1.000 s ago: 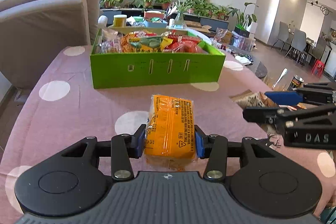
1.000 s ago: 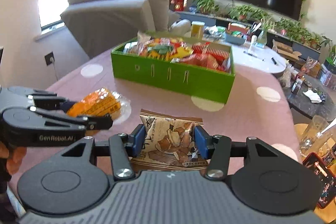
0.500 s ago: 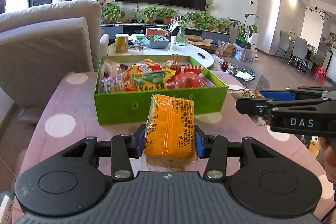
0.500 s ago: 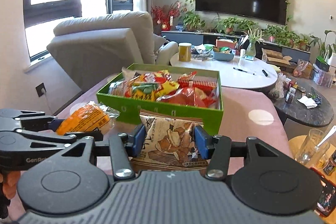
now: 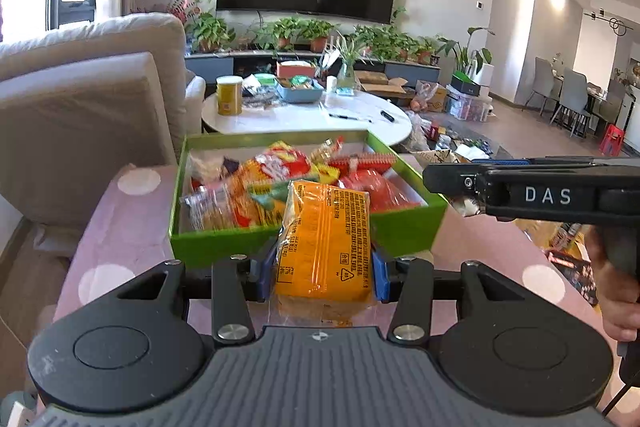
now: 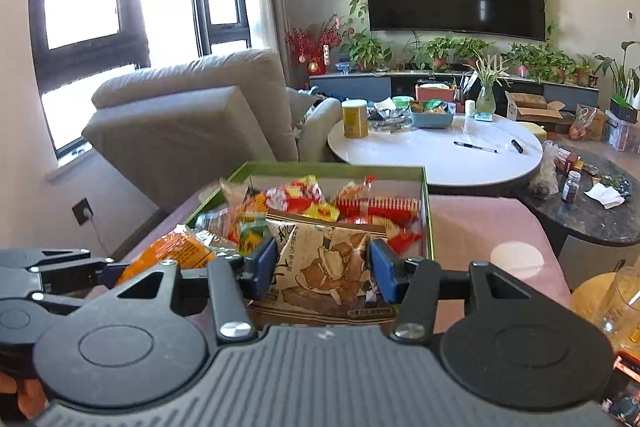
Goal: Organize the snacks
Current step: 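Carry the orange pack and brown-white bag into the green box and open both grippers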
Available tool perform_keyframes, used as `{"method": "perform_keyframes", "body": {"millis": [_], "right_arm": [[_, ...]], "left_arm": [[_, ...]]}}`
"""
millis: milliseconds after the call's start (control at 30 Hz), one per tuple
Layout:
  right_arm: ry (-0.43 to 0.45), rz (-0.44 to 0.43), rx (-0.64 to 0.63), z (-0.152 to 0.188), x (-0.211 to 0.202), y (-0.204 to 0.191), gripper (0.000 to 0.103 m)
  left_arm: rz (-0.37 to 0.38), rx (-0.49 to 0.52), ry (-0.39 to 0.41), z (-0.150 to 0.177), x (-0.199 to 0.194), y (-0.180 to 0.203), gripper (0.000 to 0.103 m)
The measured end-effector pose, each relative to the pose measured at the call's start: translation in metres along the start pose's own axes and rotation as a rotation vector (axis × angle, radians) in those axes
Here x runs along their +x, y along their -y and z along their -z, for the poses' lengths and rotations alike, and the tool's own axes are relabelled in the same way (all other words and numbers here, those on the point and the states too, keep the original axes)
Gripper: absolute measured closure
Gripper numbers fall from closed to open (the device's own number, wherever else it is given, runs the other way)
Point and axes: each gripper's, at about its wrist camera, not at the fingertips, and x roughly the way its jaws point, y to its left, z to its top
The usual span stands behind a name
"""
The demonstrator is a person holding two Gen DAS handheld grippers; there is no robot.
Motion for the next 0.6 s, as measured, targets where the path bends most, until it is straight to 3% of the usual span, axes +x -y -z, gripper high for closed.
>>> {"method": "perform_keyframes", "body": {"millis": [333, 600], "right_arm": [[0.038, -0.001, 0.039, -0.029, 0.027, 0.010, 0.024], [0.032, -0.033, 0.114, -0.043, 0.058, 0.016, 0.024]], "left_arm": [[-0.045, 0.000, 0.026, -0.034, 0.023, -0.014, 0.061], [-0.070, -0.049, 0.005, -0.057, 0.068, -0.026, 0.061]]}}
